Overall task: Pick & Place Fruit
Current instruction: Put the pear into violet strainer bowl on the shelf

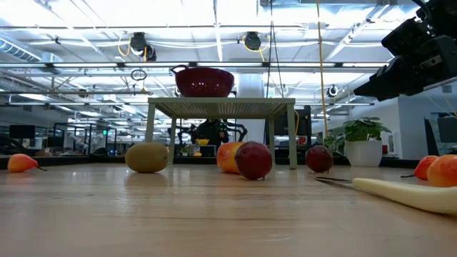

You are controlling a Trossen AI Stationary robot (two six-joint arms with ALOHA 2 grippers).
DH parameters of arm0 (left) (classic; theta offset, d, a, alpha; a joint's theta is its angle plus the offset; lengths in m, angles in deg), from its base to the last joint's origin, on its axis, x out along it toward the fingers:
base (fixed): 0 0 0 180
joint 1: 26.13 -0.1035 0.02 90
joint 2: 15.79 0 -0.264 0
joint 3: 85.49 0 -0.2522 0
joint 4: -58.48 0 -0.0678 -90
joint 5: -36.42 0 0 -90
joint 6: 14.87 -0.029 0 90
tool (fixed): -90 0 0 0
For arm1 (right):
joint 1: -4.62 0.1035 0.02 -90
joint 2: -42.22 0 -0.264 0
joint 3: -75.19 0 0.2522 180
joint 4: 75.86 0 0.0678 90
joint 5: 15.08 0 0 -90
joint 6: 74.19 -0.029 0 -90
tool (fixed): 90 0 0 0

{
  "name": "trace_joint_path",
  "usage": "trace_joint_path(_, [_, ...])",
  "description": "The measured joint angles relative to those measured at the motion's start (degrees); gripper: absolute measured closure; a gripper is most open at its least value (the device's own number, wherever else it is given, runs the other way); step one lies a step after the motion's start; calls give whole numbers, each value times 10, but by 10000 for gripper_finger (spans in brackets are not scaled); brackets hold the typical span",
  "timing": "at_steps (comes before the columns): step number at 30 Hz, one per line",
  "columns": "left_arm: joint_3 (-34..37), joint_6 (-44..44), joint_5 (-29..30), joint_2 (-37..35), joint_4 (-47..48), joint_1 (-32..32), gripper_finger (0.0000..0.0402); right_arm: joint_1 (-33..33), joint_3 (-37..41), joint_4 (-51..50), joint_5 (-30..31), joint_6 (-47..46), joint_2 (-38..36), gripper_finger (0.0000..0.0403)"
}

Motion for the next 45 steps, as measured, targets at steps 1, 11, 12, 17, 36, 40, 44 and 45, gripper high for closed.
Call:
trace_joint_path(1, [0, -37, -6, 0, -32, -1, 293, 0, 0, 0, 0, 0, 0, 399])
trace_joint_path(11, [0, -285, -100, 0, -265, -21, 293, 0, 0, 0, 0, 0, 0, 399])
trace_joint_path(12, [0, -303, -110, 0, -279, -23, 293, 0, 0, 0, 0, 0, 0, 399])
trace_joint_path(17, [0, -380, -150, 0, -332, -32, 293, 0, 0, 0, 0, 0, 0, 399])
trace_joint_path(36, [0, -554, -286, 0, -490, -45, 293, 0, 0, 0, 0, 0, 0, 399])
trace_joint_path(40, [0, -564, -310, 0, -503, -45, 293, 0, 0, 0, 0, 0, 0, 399])
trace_joint_path(44, [0, -558, -310, 0, -502, -45, 293, 0, 0, 0, 0, 0, 0, 399])
trace_joint_path(45, [0, -555, -310, 0, -502, -45, 293, 0, 0, 0, 0, 0, 0, 399])
